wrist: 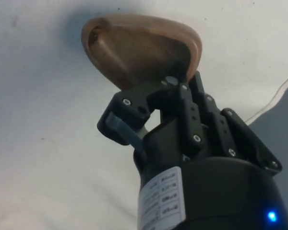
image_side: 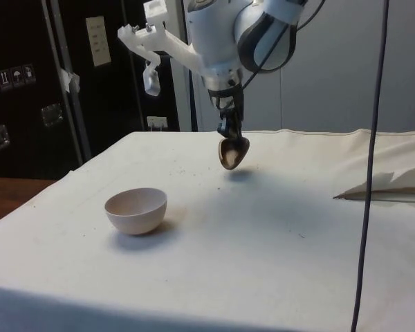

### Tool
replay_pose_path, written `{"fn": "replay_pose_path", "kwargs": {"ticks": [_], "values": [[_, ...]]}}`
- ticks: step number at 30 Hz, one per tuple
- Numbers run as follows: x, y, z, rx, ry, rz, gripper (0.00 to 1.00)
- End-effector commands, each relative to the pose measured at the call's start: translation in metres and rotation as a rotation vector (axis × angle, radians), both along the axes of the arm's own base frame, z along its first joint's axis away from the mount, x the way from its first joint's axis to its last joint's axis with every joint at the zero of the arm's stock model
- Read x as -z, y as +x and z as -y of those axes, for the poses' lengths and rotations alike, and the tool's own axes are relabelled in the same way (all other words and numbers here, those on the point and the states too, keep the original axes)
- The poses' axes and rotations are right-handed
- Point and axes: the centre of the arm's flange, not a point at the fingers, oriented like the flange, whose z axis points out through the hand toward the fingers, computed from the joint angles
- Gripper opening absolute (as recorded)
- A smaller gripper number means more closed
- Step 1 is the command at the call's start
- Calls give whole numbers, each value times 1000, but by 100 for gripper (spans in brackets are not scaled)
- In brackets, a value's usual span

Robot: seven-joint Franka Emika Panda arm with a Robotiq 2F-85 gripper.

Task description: Pour the coffee beans from the cup into the bowl.

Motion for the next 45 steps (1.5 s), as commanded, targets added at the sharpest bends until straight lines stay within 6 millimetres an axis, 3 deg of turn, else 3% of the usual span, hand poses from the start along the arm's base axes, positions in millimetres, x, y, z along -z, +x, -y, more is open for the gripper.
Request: {"fn": "replay_pose_path", "kwargs": {"ticks": [1, 45], "values": [[3, -2, 2, -3, 23, 3, 0], [10, -2, 43, -9, 268, 46, 0]]}}
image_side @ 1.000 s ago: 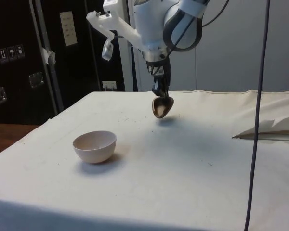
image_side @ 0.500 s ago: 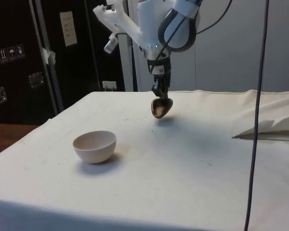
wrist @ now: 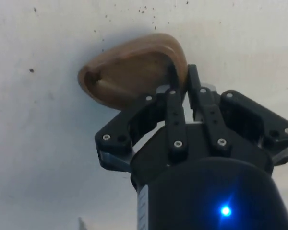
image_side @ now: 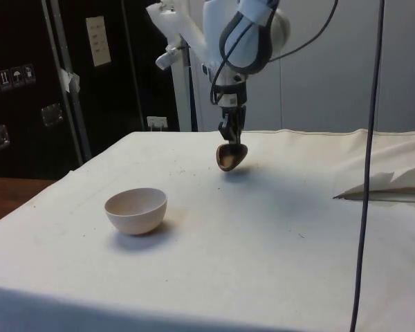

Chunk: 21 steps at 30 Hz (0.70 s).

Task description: Pour the coffee beans from the cup into the bowl.

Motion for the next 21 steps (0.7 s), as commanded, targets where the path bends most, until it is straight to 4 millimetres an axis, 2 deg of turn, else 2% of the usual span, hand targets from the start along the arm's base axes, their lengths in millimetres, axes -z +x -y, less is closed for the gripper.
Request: {"fn": "replay_pose_path", "kwargs": {"ticks": [1, 21], "values": [[0, -1, -1, -5, 24, 16, 0], [11, -4, 13, -13, 134, 29, 0]]}}
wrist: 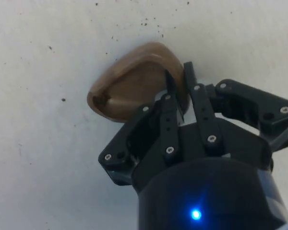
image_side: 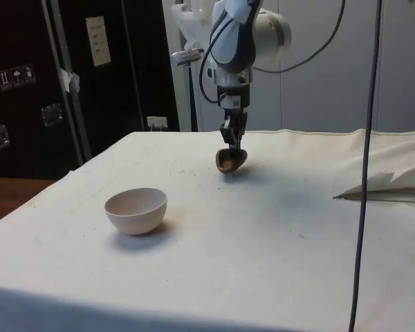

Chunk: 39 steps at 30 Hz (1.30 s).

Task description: Pour the coffee beans from the cup into the bowl.

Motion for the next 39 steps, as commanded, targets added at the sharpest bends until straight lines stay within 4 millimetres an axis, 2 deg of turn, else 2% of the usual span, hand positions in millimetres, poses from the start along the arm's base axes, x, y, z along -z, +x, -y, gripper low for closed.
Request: {"fn": "replay_pose_path", "kwargs": {"ticks": [1, 3, 10, 12, 13, 14, 21, 31, 39], "values": [[1, 2, -1, 2, 7, 0, 0], [1, 2, -1, 2, 6, -2, 1], [3, 3, -1, 2, 5, -10, 39], [3, 3, -1, 3, 5, -10, 52], [2, 2, -1, 1, 4, -9, 63], [3, 3, -1, 4, 5, -11, 63], [0, 4, -2, 3, 6, -10, 99], [-19, 6, -4, -3, 22, 2, 100], [-49, 6, -8, -7, 35, 7, 100]]}}
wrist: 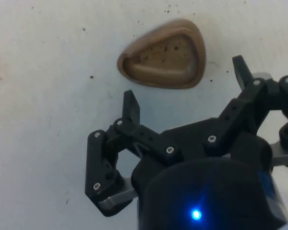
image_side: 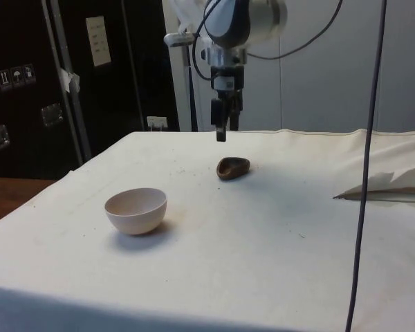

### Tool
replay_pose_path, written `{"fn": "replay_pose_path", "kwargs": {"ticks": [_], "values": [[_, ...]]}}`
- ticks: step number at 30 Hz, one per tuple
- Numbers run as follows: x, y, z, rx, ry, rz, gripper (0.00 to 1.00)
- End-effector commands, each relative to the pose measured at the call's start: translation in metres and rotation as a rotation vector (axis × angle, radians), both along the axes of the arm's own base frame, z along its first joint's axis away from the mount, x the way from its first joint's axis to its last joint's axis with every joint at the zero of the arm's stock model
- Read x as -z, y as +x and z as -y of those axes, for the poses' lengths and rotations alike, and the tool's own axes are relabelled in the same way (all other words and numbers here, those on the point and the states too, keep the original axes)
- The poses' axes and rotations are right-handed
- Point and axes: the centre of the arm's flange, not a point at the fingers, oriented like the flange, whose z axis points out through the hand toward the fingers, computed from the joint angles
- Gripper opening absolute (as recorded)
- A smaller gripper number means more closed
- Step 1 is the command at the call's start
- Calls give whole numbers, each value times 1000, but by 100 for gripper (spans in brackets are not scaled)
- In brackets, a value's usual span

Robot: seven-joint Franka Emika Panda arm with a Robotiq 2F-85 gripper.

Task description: Pour the coffee beans from the cup into the bowl.

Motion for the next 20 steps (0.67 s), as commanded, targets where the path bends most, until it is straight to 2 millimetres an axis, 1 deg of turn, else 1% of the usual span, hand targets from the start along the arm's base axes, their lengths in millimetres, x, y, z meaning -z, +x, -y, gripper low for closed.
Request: {"fn": "replay_pose_path", "kwargs": {"ticks": [1, 2, 4, 11, 12, 16, 20], "values": [[-3, -1, 0, 2, -9, -7, 100], [0, 0, 0, 0, 0, 0, 100], [-9, -1, 0, 1, -5, -6, 100], [-27, 0, -4, -5, 9, 1, 100], [-25, 1, -5, -8, 18, 8, 100], [-37, 1, -8, -10, 16, 8, 100], [-40, 1, -9, -14, 30, 18, 100]]}}
